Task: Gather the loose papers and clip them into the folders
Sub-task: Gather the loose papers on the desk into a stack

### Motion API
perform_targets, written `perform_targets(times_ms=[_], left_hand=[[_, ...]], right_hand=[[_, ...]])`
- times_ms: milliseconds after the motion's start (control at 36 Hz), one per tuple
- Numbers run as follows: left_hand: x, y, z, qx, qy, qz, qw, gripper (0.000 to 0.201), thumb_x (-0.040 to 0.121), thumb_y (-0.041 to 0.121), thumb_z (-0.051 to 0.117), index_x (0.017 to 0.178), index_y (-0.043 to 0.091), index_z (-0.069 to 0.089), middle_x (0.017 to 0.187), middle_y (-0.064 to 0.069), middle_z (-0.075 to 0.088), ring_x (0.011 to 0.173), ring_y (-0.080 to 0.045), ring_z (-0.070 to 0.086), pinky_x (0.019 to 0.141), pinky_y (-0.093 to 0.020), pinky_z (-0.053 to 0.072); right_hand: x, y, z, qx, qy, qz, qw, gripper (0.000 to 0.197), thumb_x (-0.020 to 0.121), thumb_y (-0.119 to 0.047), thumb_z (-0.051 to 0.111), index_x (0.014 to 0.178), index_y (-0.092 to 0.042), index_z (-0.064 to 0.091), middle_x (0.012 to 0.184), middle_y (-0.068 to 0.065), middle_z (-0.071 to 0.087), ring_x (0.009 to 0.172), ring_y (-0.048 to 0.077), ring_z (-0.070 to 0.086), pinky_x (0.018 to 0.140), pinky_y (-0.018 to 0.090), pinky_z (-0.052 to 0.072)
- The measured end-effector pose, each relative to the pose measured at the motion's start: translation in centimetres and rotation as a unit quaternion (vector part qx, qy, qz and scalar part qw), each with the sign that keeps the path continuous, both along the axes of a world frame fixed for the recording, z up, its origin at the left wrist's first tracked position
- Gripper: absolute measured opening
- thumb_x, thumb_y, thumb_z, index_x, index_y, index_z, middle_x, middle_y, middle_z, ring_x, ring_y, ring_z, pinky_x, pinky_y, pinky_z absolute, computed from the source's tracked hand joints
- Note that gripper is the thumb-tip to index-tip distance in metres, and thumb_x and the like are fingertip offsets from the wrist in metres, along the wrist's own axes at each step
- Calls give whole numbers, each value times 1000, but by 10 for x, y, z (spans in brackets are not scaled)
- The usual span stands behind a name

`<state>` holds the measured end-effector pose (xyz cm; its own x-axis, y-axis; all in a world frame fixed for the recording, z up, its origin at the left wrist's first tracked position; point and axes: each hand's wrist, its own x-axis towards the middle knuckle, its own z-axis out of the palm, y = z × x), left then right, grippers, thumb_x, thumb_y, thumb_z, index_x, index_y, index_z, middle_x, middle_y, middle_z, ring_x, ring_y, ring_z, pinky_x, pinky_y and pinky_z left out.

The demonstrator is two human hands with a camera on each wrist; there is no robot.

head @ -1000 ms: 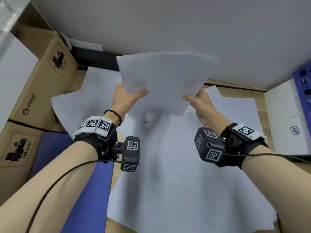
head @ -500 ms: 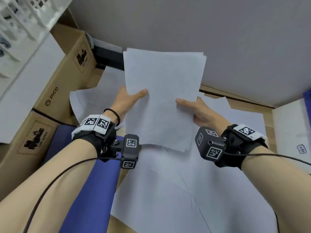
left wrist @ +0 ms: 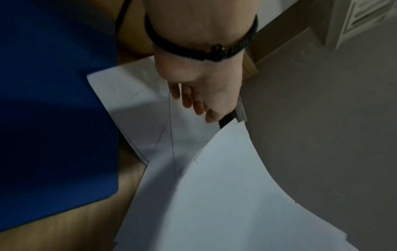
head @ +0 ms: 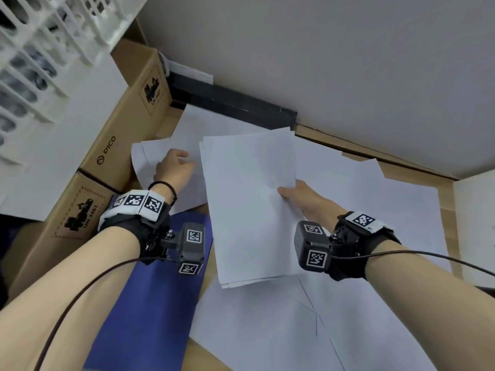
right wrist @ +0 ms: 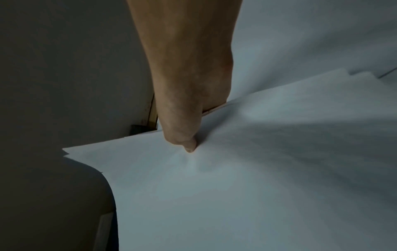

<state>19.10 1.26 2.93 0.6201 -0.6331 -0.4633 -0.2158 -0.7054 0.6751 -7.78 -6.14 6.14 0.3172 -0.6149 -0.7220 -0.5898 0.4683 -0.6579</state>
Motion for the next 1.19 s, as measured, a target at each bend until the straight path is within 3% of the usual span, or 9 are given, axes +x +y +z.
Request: perform_targets(times_ms=[167, 361, 500, 583, 694, 806, 972, 1111, 1194], left_hand=[[26, 27, -1, 57, -83, 44, 994, 45, 83, 29, 56, 128, 26, 52, 136, -14, 45, 126, -36, 41, 104, -47, 39], [45, 50, -23, 18, 50, 112, 992, 71, 73, 28, 68, 138, 20, 41, 145, -12, 37, 129, -29, 42, 104, -44, 43], [36, 55, -33, -19, 138, 151, 979, 77, 81, 8, 66, 144, 22, 23, 129, -7, 47, 106, -26, 57, 65, -28, 53], [27, 48, -33, -38, 144, 137, 979, 85, 87, 7, 63, 150, 20, 7, 128, -6, 45, 105, -25, 52, 78, -35, 52], [17, 35, -33, -8, 180, 133, 975, 48, 85, 24, 65, 124, 17, 38, 121, -10, 56, 92, -26, 54, 79, -34, 47], [16, 19, -56, -36, 190, 220, 956, 118, 52, 44, 79, 147, 14, 16, 130, -1, 52, 111, -23, 56, 99, -39, 46], [2, 6, -53, -77, 178, 301, 934, 101, 71, 28, 82, 145, 5, 16, 129, 0, 45, 114, -17, 49, 104, -34, 41], [5, -3, -58, -80, 148, 266, 949, 57, 76, 28, 79, 126, 8, 57, 124, -4, 63, 111, -21, 61, 95, -29, 46], [11, -8, -58, -75, 131, 267, 952, 50, 78, 29, 76, 120, 7, 61, 118, -4, 65, 103, -21, 63, 89, -28, 47]], right_hand=[[30, 7, -5, -11, 13, -3, 1000, 31, 98, -11, 41, 128, -11, 51, 107, 7, 62, 89, 23, 61, 75, 32, 50], [46, 25, -14, -30, -22, -59, 998, 19, 98, -10, 41, 109, -18, 53, 85, -4, 63, 73, 12, 61, 56, 22, 47], [45, 24, -12, -12, -14, -54, 998, 17, 98, -14, 44, 114, -17, 52, 92, -2, 65, 79, 15, 63, 60, 26, 49], [35, 26, -11, -5, 2, -28, 1000, 22, 98, -14, 44, 118, -14, 53, 94, 1, 66, 82, 17, 64, 64, 28, 50], [15, 29, -11, 7, 18, -17, 1000, 21, 99, -12, 44, 117, -10, 53, 92, 3, 65, 80, 18, 63, 64, 29, 49], [-8, 32, -13, 23, 29, -27, 999, 17, 99, -11, 44, 113, -10, 53, 93, 5, 65, 82, 20, 63, 67, 31, 50], [-32, 36, -16, 35, 42, -51, 997, 15, 98, -11, 45, 109, -11, 56, 93, 6, 67, 82, 21, 65, 67, 31, 51], [-45, 38, -14, 38, 56, -44, 997, 14, 98, -12, 46, 100, -16, 59, 90, 5, 68, 79, 20, 66, 64, 30, 50], [-53, 39, -14, 39, 63, -54, 996, 14, 98, -13, 47, 98, -17, 59, 90, 5, 68, 79, 21, 66, 64, 30, 50]])
